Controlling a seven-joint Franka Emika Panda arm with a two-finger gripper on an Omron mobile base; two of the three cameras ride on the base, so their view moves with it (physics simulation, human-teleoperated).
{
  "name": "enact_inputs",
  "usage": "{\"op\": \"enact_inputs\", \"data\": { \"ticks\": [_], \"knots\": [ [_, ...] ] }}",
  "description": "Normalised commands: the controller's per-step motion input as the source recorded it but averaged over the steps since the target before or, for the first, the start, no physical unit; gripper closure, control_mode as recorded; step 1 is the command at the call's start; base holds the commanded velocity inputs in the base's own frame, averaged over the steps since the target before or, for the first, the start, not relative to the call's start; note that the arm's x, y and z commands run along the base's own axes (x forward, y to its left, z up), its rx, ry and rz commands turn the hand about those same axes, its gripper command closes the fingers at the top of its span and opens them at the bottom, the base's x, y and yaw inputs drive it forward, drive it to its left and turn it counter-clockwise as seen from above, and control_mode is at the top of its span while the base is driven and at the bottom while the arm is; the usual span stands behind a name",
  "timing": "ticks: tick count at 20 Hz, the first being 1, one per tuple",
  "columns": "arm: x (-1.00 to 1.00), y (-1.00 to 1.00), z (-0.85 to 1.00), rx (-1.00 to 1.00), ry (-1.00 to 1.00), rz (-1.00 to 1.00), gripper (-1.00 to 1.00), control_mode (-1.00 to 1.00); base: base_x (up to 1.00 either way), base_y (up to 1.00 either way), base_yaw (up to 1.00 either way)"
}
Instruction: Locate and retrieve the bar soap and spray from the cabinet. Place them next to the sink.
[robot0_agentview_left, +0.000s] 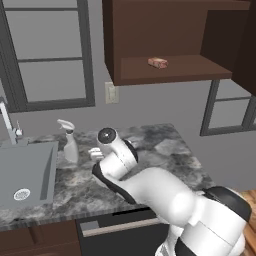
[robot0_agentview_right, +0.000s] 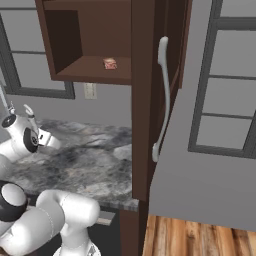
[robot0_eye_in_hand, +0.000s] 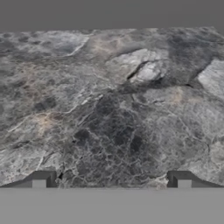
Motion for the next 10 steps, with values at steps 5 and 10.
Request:
{"op": "enact_inputs", "data": {
  "ticks": [5,10],
  "knots": [
    [-0.23,-0.16,-0.01,0.0,0.03,0.01,-1.0,-1.0,0.0,0.0,0.0],
    [-0.42,-0.18,0.0,0.0,0.0,0.04,-1.0,-1.0,0.0,0.0,0.0]
  ]
}}
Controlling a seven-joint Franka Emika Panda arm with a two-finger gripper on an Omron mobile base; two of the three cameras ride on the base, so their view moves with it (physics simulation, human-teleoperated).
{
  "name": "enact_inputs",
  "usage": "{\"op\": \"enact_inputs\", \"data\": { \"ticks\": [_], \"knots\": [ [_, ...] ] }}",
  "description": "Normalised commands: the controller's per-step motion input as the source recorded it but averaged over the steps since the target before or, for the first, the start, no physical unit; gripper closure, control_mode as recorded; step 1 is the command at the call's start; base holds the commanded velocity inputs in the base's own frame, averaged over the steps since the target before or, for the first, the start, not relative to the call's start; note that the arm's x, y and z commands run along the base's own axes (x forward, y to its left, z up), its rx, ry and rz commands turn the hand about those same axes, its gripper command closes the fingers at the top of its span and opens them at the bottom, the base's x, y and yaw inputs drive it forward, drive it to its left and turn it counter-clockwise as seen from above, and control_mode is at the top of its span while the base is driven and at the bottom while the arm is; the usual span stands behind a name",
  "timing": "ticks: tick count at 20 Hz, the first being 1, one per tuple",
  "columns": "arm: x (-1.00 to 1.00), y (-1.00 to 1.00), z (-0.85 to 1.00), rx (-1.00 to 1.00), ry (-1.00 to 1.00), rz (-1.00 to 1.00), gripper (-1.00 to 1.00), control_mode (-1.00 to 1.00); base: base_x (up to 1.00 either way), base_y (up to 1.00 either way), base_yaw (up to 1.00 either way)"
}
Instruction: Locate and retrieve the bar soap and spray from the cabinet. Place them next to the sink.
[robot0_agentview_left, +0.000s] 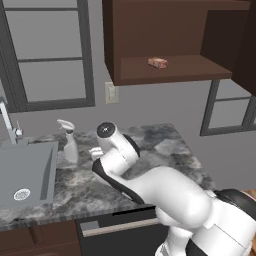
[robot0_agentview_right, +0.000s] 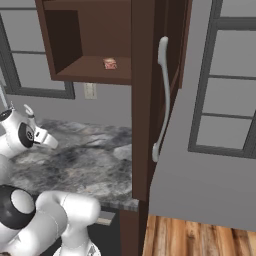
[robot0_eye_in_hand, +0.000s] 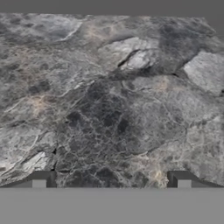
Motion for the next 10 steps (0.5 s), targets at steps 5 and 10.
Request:
{"op": "enact_inputs", "data": {
  "ticks": [5,10],
  "knots": [
    [-0.43,-0.22,0.06,0.0,-0.03,0.01,-1.0,-1.0,0.0,0.0,0.0],
    [-0.16,-0.32,0.3,0.01,0.07,-0.01,-1.0,-1.0,0.0,0.0,0.0]
  ]
}}
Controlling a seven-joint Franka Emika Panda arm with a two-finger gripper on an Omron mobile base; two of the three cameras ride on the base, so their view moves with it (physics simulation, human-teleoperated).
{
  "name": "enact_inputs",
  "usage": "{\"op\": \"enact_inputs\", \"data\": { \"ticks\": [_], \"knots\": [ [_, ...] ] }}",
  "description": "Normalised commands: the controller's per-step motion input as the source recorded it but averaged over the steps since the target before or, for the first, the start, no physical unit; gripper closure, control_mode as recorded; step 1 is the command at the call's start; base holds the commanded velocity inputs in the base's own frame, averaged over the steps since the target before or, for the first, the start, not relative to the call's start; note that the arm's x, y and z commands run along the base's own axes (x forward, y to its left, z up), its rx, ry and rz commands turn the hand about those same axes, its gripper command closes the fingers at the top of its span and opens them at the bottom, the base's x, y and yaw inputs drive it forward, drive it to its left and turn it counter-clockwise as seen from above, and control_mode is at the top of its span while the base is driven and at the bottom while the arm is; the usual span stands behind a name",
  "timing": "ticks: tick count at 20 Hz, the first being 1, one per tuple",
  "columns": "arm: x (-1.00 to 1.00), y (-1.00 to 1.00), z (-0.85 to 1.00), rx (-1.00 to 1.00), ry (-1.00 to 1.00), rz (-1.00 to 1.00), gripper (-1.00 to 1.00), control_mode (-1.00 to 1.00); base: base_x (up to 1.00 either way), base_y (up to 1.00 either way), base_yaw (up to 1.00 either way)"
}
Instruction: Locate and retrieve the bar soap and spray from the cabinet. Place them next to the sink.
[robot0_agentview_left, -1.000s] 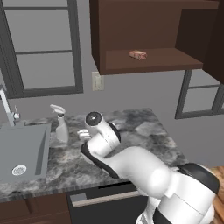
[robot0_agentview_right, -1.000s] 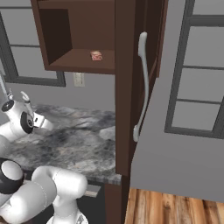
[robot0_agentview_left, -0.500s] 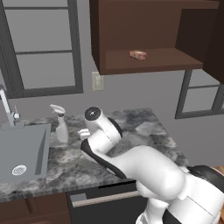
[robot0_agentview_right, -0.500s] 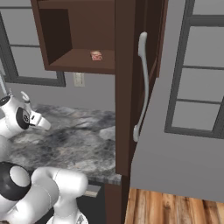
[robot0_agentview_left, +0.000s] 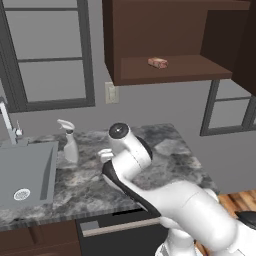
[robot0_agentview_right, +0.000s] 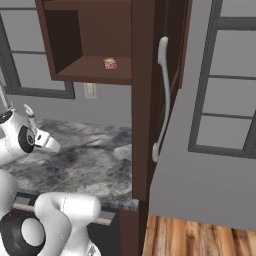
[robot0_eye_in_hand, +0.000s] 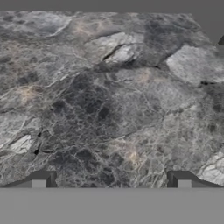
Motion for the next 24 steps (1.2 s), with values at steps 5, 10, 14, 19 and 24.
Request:
{"op": "enact_inputs", "data": {
  "ticks": [5,10,14,19,24],
  "knots": [
    [-0.31,-0.32,0.23,0.04,0.0,0.05,-1.0,-1.0,0.0,0.0,0.0],
    [-0.29,-0.27,0.29,0.02,0.0,0.09,-1.0,-1.0,0.0,0.0,0.0],
    [-0.23,-0.19,0.35,0.02,0.0,0.09,-1.0,-1.0,0.0,0.0,0.0],
    [-0.25,-0.16,0.5,0.04,-0.03,0.05,-1.0,-1.0,0.0,0.0,0.0],
    [-0.3,-0.06,0.5,0.0,-0.05,0.02,-1.0,-1.0,0.0,0.0,0.0]
  ]
}}
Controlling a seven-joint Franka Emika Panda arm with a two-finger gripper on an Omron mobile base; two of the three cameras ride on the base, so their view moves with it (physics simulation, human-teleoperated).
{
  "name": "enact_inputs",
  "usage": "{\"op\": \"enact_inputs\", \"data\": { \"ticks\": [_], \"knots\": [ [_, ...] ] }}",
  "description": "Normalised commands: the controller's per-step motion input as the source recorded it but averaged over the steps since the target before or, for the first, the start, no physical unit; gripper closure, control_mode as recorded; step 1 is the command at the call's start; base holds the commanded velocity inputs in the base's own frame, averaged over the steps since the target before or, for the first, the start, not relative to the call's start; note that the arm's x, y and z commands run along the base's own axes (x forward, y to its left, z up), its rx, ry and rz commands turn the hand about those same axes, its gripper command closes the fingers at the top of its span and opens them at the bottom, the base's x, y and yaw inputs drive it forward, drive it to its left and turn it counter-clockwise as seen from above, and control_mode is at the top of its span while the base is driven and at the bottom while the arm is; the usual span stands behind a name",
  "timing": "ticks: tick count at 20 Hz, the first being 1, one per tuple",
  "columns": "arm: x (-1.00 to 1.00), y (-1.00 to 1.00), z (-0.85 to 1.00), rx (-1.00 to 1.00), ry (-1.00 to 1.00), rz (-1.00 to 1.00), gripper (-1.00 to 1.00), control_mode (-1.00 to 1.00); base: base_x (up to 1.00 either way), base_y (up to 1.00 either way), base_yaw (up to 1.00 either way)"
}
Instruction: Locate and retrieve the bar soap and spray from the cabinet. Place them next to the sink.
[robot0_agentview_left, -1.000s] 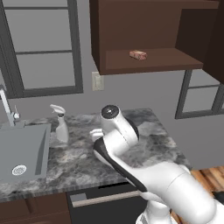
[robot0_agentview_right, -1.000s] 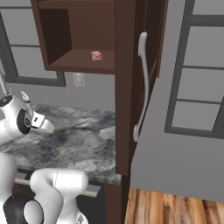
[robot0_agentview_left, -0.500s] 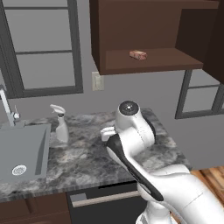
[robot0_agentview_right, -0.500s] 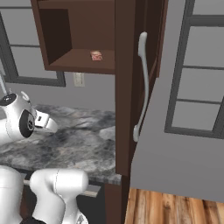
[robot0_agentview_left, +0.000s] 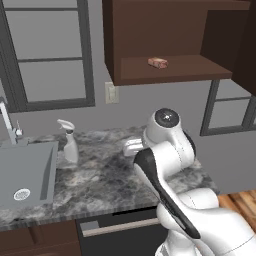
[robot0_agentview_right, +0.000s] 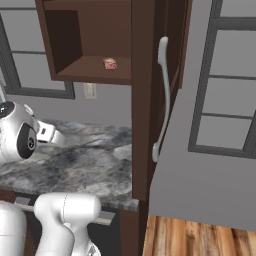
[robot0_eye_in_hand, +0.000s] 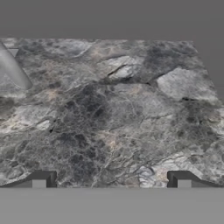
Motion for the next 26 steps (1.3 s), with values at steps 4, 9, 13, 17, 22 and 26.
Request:
{"op": "enact_inputs", "data": {
  "ticks": [4,9,13,17,22,26],
  "knots": [
    [-0.38,-0.18,0.43,0.03,-0.13,0.03,-1.0,-1.0,0.0,0.0,0.0],
    [-0.33,-0.22,0.44,0.04,-0.18,0.05,-1.0,-1.0,0.0,0.0,0.0],
    [-0.3,-0.24,0.42,0.03,-0.18,0.09,-1.0,-1.0,0.0,0.0,0.0],
    [-0.24,-0.18,0.45,0.01,-0.13,0.1,-1.0,-1.0,0.0,0.0,0.0],
    [-0.21,-0.18,0.38,0.0,-0.1,0.09,-1.0,-1.0,0.0,0.0,0.0],
    [-0.12,-0.29,0.18,0.0,-0.07,0.05,-1.0,-1.0,0.0,0.0,0.0]
  ]
}}
